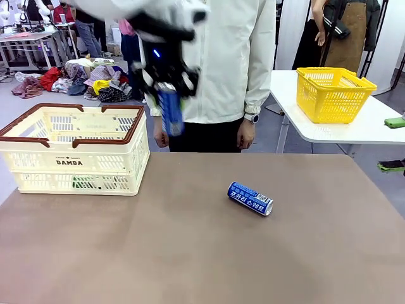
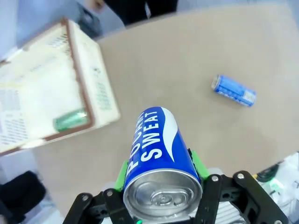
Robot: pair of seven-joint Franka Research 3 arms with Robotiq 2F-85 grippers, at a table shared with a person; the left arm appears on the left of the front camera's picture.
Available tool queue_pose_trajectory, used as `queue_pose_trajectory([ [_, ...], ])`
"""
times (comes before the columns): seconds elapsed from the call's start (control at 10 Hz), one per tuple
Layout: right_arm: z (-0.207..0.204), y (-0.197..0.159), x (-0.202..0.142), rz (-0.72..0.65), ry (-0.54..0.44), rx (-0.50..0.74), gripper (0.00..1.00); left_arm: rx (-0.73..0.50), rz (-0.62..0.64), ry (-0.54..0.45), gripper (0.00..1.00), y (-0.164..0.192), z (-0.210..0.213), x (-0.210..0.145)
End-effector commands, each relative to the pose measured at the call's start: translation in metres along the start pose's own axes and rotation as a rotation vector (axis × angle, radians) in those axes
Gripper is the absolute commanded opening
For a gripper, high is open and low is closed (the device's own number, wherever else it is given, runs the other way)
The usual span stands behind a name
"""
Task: Place the drinks into the Shopping basket.
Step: Pick up one drink and place it into the Shopping basket.
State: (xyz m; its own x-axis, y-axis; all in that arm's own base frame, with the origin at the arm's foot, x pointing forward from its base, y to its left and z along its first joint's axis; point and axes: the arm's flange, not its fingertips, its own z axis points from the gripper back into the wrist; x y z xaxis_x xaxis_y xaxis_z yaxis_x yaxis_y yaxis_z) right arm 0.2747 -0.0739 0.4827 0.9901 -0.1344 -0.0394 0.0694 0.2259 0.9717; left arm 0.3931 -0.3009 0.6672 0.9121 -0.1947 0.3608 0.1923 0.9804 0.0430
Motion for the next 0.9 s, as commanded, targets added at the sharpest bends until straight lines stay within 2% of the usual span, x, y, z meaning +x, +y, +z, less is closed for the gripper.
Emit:
queue_pose_trajectory([
  [0.0,0.002,0.004,0.0,-0.002,0.005,0.007,1.0,-0.052,-0.061,-0.017,0.0,0.073,0.043,0.023],
  [0.1,0.002,0.004,0.0,-0.002,0.005,0.007,1.0,-0.007,-0.097,-0.04,0.0,0.11,0.056,0.028],
  [0.2,0.002,0.004,0.0,-0.002,0.005,0.007,1.0,-0.024,-0.148,-0.042,0.0,0.148,0.064,0.029],
  [0.4,0.002,0.004,0.0,-0.002,0.005,0.007,1.0,-0.081,-0.059,-0.081,0.0,0.22,0.071,0.021],
  [0.6,0.002,0.004,0.0,-0.002,0.005,0.007,1.0,-0.099,0.136,-0.162,0.0,0.263,0.066,0.012],
  [0.7,0.002,0.004,0.0,-0.002,0.005,0.007,1.0,-0.11,0.452,-0.206,0.0,0.275,0.069,0.014],
  [0.8,0.002,0.004,0.0,-0.002,0.005,0.007,1.0,-0.073,0.043,-0.089,0.0,0.263,0.071,0.023],
])
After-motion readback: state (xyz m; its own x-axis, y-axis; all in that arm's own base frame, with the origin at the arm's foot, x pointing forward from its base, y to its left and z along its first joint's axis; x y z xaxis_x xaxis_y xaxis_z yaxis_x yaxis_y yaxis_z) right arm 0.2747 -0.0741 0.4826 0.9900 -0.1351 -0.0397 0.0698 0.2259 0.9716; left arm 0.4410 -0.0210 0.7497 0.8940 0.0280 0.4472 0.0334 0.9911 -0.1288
